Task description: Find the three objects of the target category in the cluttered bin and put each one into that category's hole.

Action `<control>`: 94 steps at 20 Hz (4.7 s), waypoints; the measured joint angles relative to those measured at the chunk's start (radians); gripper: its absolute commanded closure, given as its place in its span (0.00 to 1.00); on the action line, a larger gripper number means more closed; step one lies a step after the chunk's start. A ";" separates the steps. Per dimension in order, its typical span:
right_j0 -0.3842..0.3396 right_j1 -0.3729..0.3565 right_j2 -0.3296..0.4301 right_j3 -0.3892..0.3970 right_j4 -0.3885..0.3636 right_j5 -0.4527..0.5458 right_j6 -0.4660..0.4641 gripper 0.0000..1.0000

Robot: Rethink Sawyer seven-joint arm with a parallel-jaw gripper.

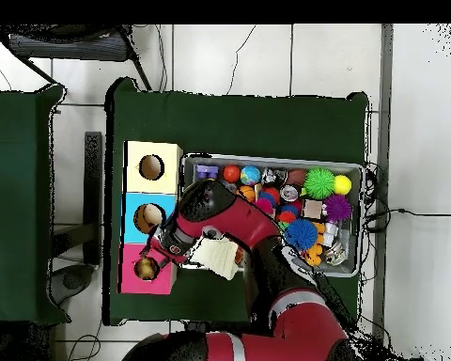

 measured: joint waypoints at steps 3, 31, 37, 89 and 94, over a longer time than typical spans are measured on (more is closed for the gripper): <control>0.002 0.001 -0.003 -0.010 -0.005 0.006 0.000 0.00; 0.005 -0.081 -0.148 -0.103 -0.171 0.030 0.000 0.00; 0.005 -0.131 -0.178 -0.078 -0.188 -0.048 0.000 0.00; -0.120 -0.058 -0.328 0.032 -0.541 -0.775 0.000 0.00; -0.122 -0.057 -0.329 0.032 -0.541 -0.775 0.000 0.00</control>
